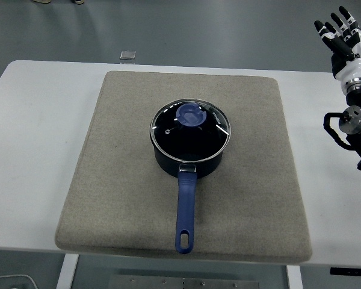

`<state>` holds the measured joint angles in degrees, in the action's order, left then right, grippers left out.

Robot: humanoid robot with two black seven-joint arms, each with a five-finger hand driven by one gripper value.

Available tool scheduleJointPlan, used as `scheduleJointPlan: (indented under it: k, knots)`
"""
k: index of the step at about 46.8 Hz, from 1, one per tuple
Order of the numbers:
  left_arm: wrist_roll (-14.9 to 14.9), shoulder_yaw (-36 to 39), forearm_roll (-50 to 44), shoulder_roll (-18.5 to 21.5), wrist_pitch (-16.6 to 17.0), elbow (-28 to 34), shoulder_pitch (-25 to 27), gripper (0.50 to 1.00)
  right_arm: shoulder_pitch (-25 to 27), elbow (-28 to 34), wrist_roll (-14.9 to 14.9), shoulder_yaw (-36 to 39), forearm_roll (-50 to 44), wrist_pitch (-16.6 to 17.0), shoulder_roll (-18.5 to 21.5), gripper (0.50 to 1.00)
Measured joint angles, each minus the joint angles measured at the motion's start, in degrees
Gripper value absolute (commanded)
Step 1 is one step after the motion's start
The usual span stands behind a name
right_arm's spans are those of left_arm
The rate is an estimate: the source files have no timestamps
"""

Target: Lift the pot lid and place it to the right of the pot.

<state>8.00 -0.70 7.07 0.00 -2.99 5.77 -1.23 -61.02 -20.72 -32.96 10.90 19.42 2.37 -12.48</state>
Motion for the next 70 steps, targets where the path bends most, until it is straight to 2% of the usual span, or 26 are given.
scheduleJointPlan:
  k: [27, 36, 44, 58, 70]
  knots:
    - [0.0, 0.0, 0.1, 0.0, 0.0, 0.0, 0.0, 1.000, 1.5, 0.2, -0.1, 1.0, -1.5, 0.3, 0.6, 0.895]
    - [0.0, 0.0, 0.0, 0.0, 0.0, 0.0, 0.0, 1.000, 1.6, 0.1, -0.5, 0.9, -8.7, 1.9, -0.2, 0.895]
    - [0.0, 0.0, 0.0, 0.0, 0.0, 0.0, 0.0, 1.000, 0.0, 0.2, -0.6, 0.9, -16.9, 5.9, -4.2, 0.895]
    - [0.0, 0.0, 0.0, 0.0, 0.0, 0.0, 0.0, 1.000, -8.3, -0.1, -0.6, 0.8, -29.5, 14.6, -10.1, 0.895]
    - [0.0, 0.0, 0.0, 0.0, 0.0, 0.0, 0.0, 1.000, -15.4, -0.8, -1.1, 0.7, -37.1, 26.5, -13.1, 0.895]
